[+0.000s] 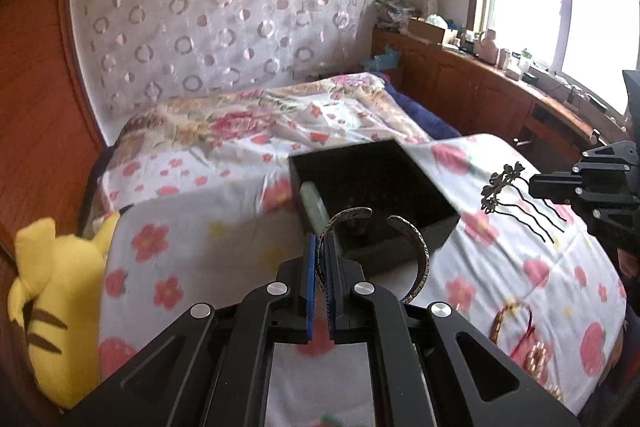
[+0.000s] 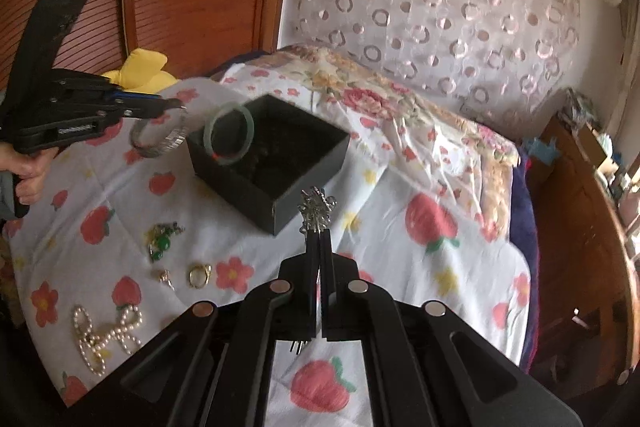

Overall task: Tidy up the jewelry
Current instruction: 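Lower the cuff into the black box with the left tool while the right tool places the comb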

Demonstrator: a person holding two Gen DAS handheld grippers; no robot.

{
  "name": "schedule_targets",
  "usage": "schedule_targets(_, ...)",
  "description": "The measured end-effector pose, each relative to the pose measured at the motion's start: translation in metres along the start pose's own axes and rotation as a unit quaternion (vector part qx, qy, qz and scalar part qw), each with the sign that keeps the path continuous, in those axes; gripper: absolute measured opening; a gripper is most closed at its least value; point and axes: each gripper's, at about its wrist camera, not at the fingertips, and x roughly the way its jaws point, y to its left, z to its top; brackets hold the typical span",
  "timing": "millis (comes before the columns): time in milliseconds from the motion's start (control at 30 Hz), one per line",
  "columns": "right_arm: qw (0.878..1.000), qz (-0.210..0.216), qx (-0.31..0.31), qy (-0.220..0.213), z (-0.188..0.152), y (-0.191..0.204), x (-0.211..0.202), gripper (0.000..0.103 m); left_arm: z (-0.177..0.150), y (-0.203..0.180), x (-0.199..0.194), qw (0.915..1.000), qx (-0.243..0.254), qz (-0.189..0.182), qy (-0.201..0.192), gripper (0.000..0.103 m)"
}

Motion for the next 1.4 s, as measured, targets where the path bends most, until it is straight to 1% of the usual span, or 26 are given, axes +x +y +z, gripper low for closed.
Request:
schedule_targets(133,1.0,-0.005,-0.009,-0.016,0.019,-0.002,-0.008,0.001,0.016,-0.006,0.017,1.0,0.009,0.001,0.004,0.003)
schedule_targets(367,0.999,-0.012,-0.023,-0.032,0.046,-0.003,-0.007,0.001,0.029,-0.005,0.045,0.9998,0.007,0.006,0.018,0.003)
schedule_targets(467,0.999,-0.009,-0.025,-0.034,0.054,-0.002,-0.002,0.001,0.031,-0.002,0.052,0.9998,0.0,0.006,0.021,0.007)
schedule_targets(500,0.999,-0.008,-0.026,-0.034,0.056,-0.001,0.0,0.001,0.032,0.0,0.052,0.9998,-0.003,0.003,0.02,0.008)
schedule_targets(600,0.999,-0.004,-0.03,-0.034,0.062,0.002,0.008,0.001,0.035,0.006,0.052,0.9998,-0.012,0.012,0.013,0.008)
schedule_targets(767,0.999,0.007,-0.036,-0.033,0.072,0.01,0.024,0.001,0.037,0.022,0.045,0.9994,-0.031,0.013,0.005,0.01)
schedule_targets(1000,0.998,0.027,-0.043,-0.021,0.082,0.027,0.055,0.001,0.032,0.037,0.031,0.9989,-0.041,0.022,-0.003,0.014)
schedule_targets(1067,0.998,0.028,-0.044,-0.019,0.083,0.031,0.063,0.001,0.03,0.04,0.028,0.9988,-0.042,0.025,-0.004,0.017)
schedule_targets(1133,0.999,0.029,-0.041,-0.015,0.084,0.032,0.071,0.001,0.028,0.041,0.024,0.9987,-0.041,0.028,-0.007,0.029)
schedule_targets(1200,0.999,0.034,-0.037,-0.01,0.085,0.032,0.077,0.001,0.025,0.043,0.02,0.9986,-0.039,0.033,-0.01,0.034)
schedule_targets(1267,0.999,0.035,-0.037,-0.005,0.085,0.033,0.083,0.001,0.022,0.042,0.017,0.9986,-0.036,0.036,-0.011,0.041)
schedule_targets(1300,0.999,0.035,-0.036,-0.003,0.084,0.033,0.085,0.001,0.021,0.043,0.016,0.9986,-0.037,0.036,-0.012,0.049)
schedule_targets(1333,0.999,0.037,-0.035,0.0,0.083,0.034,0.088,0.001,0.02,0.042,0.014,0.9986,-0.037,0.035,-0.014,0.053)
schedule_targets(1367,0.999,0.037,-0.035,0.001,0.083,0.034,0.089,0.001,0.018,0.042,0.012,0.9986,-0.038,0.034,-0.016,0.055)
schedule_targets(1400,0.999,0.038,-0.033,0.002,0.082,0.033,0.09,0.001,0.018,0.041,0.011,0.9986,-0.038,0.035,-0.016,0.06)
